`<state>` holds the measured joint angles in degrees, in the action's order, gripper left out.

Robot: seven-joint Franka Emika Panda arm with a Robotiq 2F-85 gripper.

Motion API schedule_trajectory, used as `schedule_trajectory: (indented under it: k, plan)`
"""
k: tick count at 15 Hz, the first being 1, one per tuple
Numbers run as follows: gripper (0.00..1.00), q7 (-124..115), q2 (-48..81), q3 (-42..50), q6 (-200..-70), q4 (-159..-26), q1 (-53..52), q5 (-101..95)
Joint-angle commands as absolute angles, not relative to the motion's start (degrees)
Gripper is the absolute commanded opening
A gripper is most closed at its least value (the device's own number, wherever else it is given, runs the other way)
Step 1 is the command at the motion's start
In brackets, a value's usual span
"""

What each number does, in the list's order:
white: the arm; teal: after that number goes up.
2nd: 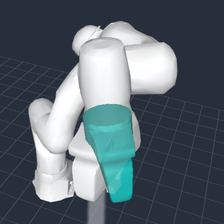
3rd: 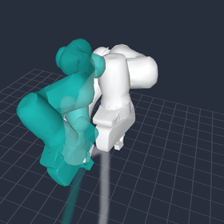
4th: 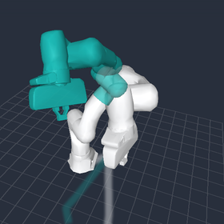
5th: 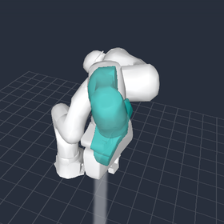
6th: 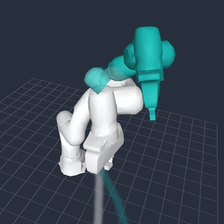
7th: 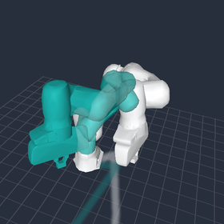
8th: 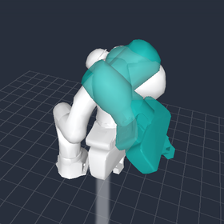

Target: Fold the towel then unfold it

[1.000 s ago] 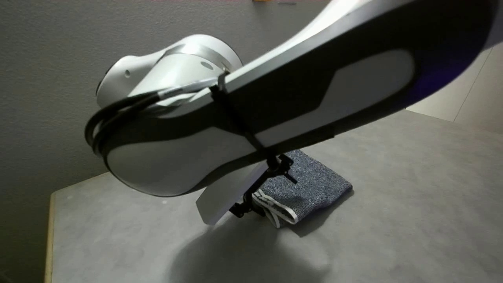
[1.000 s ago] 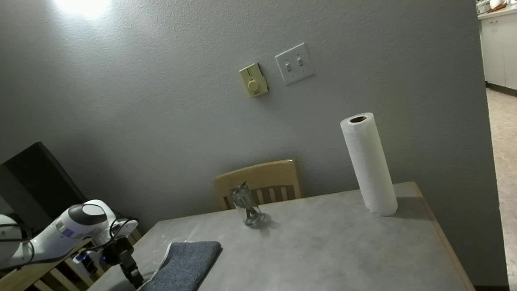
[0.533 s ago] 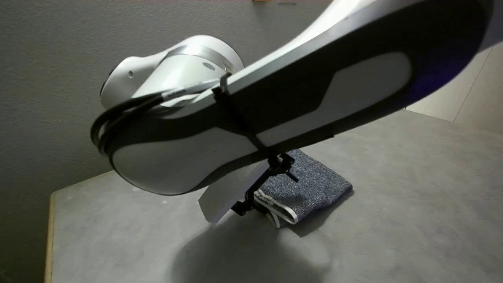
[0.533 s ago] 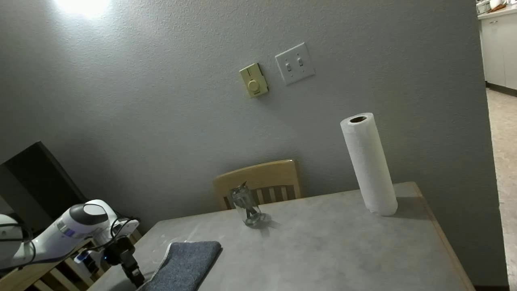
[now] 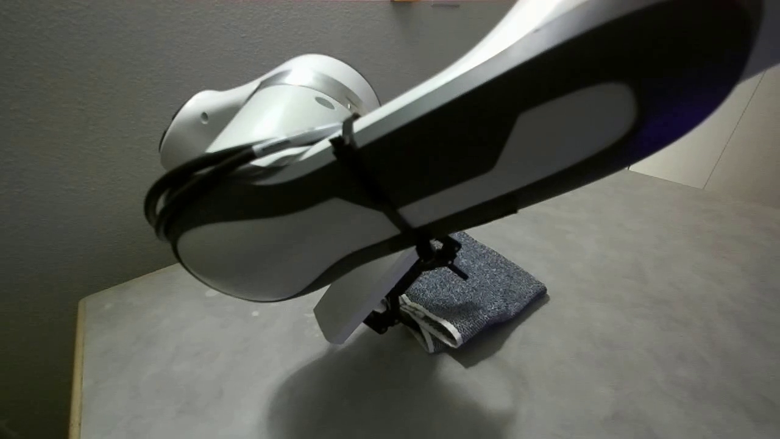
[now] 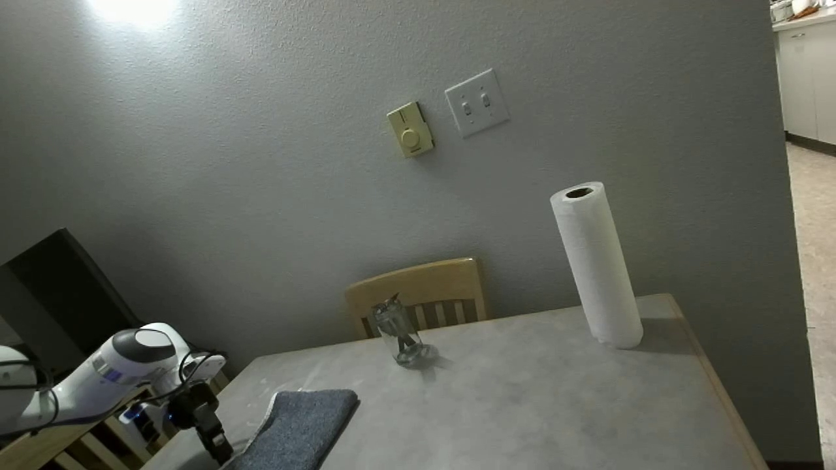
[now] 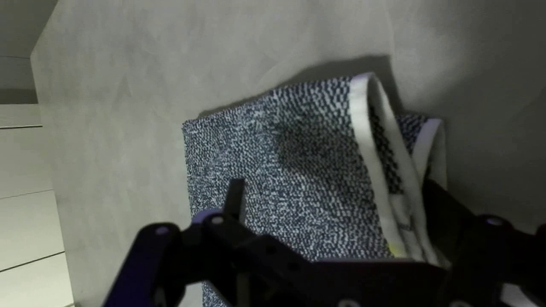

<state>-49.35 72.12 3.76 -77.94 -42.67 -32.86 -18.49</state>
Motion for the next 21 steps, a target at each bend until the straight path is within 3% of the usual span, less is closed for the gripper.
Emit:
schedule_trajectory:
  k: [1, 10, 21]
  plan:
    - [1.00, -47.3, 70.3, 4.4, -76.0, -44.4, -33.1, -19.7]
    - [1.00, -45.0, 70.9, 4.7, -73.3, -42.8, -33.5, -20.8]
    - [1.00, -39.2, 72.0, 5.0, -79.7, -40.5, -33.9, -22.4]
